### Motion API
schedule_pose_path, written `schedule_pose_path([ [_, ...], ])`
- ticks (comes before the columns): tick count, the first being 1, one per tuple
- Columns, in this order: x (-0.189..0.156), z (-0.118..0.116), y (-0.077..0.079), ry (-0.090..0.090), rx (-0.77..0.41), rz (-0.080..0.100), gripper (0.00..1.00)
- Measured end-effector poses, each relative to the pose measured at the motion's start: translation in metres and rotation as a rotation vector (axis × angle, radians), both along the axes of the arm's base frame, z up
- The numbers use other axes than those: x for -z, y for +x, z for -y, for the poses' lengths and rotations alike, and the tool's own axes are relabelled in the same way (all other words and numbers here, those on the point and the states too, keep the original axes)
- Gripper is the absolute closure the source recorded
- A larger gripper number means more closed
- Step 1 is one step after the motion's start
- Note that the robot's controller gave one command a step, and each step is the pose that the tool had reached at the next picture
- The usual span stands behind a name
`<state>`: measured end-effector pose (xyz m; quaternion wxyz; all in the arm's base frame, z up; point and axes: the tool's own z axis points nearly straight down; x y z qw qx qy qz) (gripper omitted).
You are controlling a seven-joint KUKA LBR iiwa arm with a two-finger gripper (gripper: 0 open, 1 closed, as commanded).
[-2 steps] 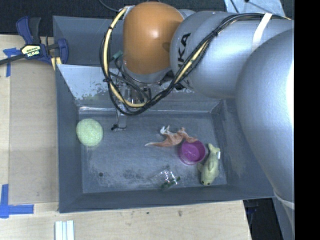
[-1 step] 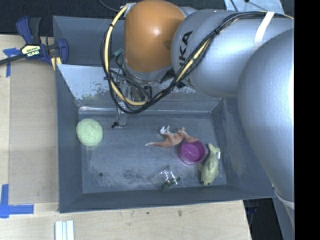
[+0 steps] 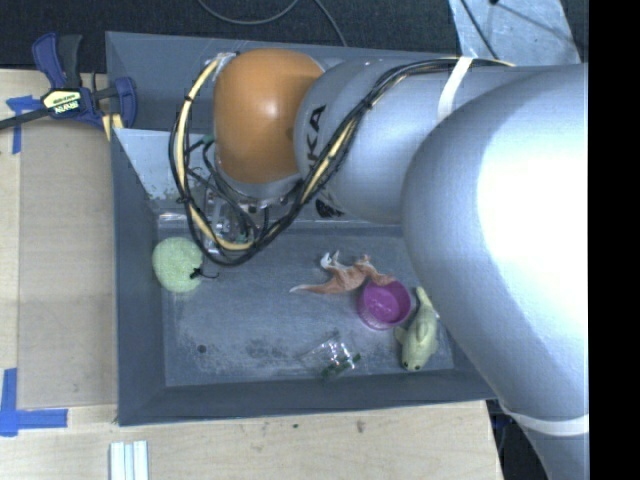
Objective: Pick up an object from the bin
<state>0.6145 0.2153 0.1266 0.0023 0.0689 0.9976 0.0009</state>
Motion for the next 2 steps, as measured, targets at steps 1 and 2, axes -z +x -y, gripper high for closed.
schedule_pose_path([
  [1, 0.006, -0.014, -0.003, -0.001, -0.089, -0.002, 0.0],
  [2, -0.001, -0.02, -0.015, -0.001, 0.181, -0.005, 0.0],
])
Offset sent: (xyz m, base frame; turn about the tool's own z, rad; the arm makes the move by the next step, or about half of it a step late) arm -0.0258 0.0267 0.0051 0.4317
